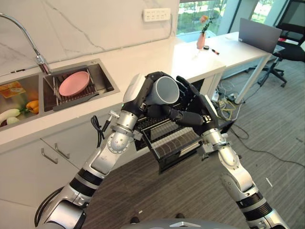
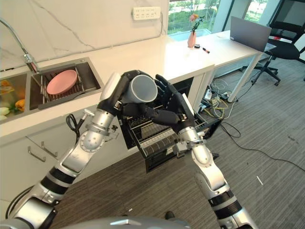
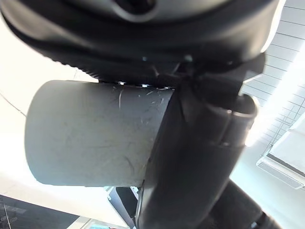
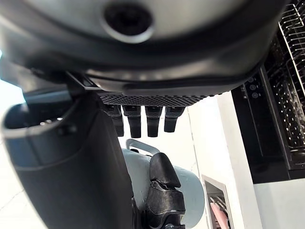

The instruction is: Place the dishes in the dishwasher.

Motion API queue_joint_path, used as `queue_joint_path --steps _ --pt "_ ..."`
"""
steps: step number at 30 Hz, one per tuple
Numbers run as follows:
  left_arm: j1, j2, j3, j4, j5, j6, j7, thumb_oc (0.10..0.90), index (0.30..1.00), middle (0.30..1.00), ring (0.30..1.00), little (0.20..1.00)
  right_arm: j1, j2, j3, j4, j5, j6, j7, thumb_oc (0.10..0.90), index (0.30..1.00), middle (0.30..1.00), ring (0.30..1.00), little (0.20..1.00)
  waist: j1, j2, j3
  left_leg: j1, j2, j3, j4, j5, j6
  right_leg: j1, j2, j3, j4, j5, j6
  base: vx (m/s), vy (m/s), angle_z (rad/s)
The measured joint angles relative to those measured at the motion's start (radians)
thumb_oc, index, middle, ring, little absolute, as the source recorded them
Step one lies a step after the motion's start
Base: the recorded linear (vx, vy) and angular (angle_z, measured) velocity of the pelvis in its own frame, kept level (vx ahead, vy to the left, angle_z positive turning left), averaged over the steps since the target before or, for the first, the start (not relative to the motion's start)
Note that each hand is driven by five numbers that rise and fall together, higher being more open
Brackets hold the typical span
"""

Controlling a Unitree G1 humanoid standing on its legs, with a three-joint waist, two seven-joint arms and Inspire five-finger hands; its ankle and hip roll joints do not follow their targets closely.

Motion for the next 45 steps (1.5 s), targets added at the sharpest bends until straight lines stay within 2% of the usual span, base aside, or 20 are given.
queue_joint_path --steps 6,20,25,26,27,45 --pt "0.000 0.001 -0.018 0.000 -0.075 0.016 -0.017 0.400 0.300 0.300 0.300 0.300 0.000 -0.005 0.002 0.002 0.013 0.000 -0.001 0.800 0.900 0.900 0.900 0.900 0.010 -0.001 0.000 -0.005 -0.002 -0.010 0.000 0.004 0.002 0.001 -0.002 -0.010 0.000 0.000 0.000 -0.01 0.004 0.04" --pt "-0.002 0.036 -0.057 0.043 -0.075 0.093 -0.078 0.400 0.300 0.300 0.300 0.300 -0.040 -0.019 0.065 0.153 0.029 0.000 0.022 0.800 0.900 0.900 0.900 0.900 0.015 -0.005 -0.006 -0.009 -0.006 -0.028 0.000 0.011 0.003 0.006 -0.005 -0.029 0.000 0.000 0.000 -0.01 0.001 0.02" --pt "-0.002 0.053 -0.058 0.048 -0.075 0.102 -0.081 0.400 0.300 0.300 0.300 0.300 -0.067 -0.015 0.083 0.186 0.032 0.002 0.031 0.800 0.900 0.900 0.900 0.900 0.018 -0.007 -0.008 -0.009 -0.006 -0.032 0.000 0.012 0.003 0.009 -0.005 -0.032 0.000 0.000 0.000 -0.01 -0.001 0.01" --pt "-0.002 0.053 -0.059 0.052 -0.075 0.102 -0.081 0.400 0.300 0.300 0.300 0.300 -0.069 -0.011 0.083 0.194 0.034 0.002 0.036 0.544 0.516 0.516 0.516 0.516 0.019 -0.007 -0.008 -0.008 -0.007 -0.033 0.000 0.012 0.003 0.011 -0.006 -0.033 0.000 0.000 0.000 -0.01 -0.003 0.05" --pt "-0.002 0.053 -0.059 0.055 -0.076 0.102 -0.081 0.400 0.300 0.300 0.300 0.300 -0.070 -0.009 0.084 0.195 0.035 0.004 0.037 0.400 0.300 0.300 0.300 0.300 0.019 -0.007 -0.008 -0.008 -0.007 -0.035 0.000 0.012 0.003 0.011 -0.007 -0.034 0.000 0.000 -0.001 -0.01 0.000 0.04" --pt "-0.011 0.052 -0.064 0.059 -0.105 0.105 -0.062 0.400 0.300 0.300 0.300 0.300 -0.057 0.016 0.082 0.192 -0.012 -0.020 -0.006 0.400 0.300 0.300 0.300 0.300 0.016 0.001 -0.018 -0.025 -0.025 -0.077 -0.001 0.021 0.012 0.018 -0.022 -0.075 0.000 -0.001 -0.002 -0.01 0.000 0.07"
